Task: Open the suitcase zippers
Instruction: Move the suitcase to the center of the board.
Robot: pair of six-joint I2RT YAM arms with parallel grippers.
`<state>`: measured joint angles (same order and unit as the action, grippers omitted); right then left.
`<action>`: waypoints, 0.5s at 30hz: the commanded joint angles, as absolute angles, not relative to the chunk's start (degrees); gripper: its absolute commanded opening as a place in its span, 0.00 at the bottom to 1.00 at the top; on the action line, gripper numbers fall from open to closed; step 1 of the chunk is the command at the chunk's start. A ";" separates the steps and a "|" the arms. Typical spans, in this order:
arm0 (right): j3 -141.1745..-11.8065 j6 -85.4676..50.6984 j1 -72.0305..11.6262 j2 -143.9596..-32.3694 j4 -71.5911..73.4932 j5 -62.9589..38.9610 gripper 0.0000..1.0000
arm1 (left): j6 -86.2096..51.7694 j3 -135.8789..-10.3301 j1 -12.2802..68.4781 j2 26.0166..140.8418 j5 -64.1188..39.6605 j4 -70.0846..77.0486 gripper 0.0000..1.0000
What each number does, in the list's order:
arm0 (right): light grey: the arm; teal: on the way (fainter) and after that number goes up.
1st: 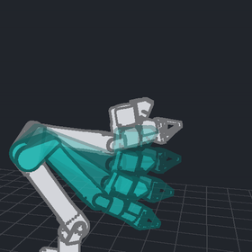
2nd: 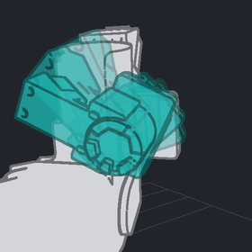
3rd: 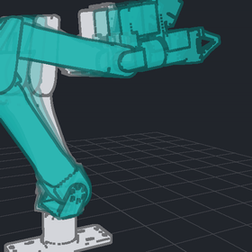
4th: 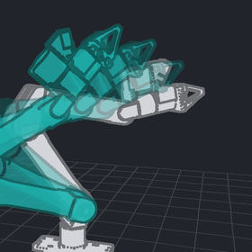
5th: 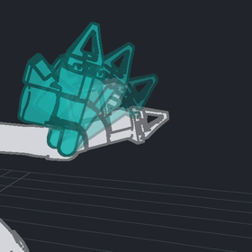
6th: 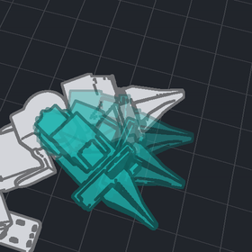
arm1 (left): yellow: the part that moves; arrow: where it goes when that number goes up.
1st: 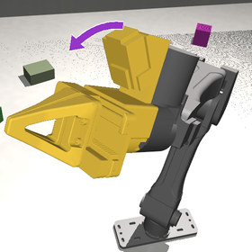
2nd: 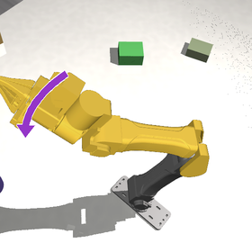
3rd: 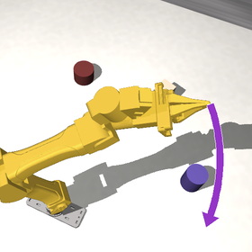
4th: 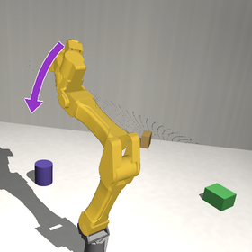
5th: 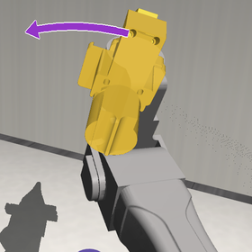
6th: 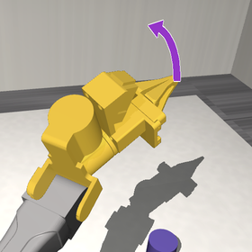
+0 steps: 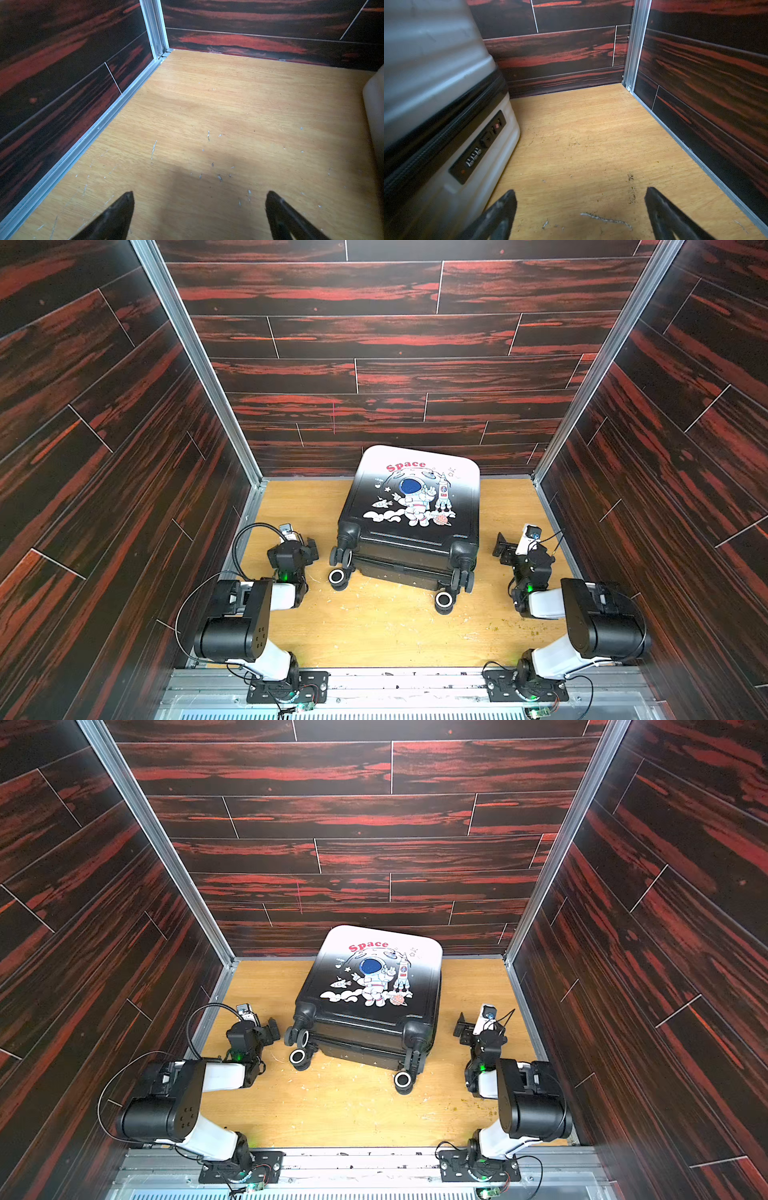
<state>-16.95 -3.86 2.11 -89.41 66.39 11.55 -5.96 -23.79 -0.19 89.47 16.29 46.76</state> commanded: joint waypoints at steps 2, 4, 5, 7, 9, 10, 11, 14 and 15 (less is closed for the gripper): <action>-17.11 -3.87 2.26 -89.47 66.28 11.52 0.98 | -5.33 -23.63 0.34 88.15 18.18 48.25 1.00; -17.14 -3.87 2.31 -89.47 66.30 11.56 0.98 | -5.23 -23.64 0.44 88.15 18.37 48.36 1.00; -17.05 -3.85 2.32 -89.39 66.32 11.58 0.98 | -5.25 -23.64 0.44 88.14 18.45 48.41 1.00; -17.05 -3.87 2.30 -89.39 66.28 11.53 0.98 | -5.27 -23.64 0.44 88.15 18.47 48.43 1.00; -17.05 -3.85 2.30 -89.39 66.34 11.53 0.98 | -5.19 -23.56 0.53 88.15 18.62 48.43 1.00; -17.05 -3.87 2.31 -89.39 66.29 11.53 0.98 | -5.17 -23.47 0.53 88.15 18.72 48.54 1.00; -17.05 -3.86 2.34 -89.38 66.31 11.57 0.98 | -5.18 -23.47 0.61 88.01 18.80 48.52 1.00; -17.05 -3.85 2.37 -89.44 66.31 11.50 0.99 | -5.16 -23.47 0.68 88.12 18.90 48.60 1.00; -17.05 -3.84 2.29 -89.47 66.33 11.51 0.98 | -5.17 -23.55 0.70 88.11 18.94 48.53 1.00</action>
<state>-16.93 -3.86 2.11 -89.41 66.39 11.55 -5.78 -23.79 0.43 89.47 17.80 47.66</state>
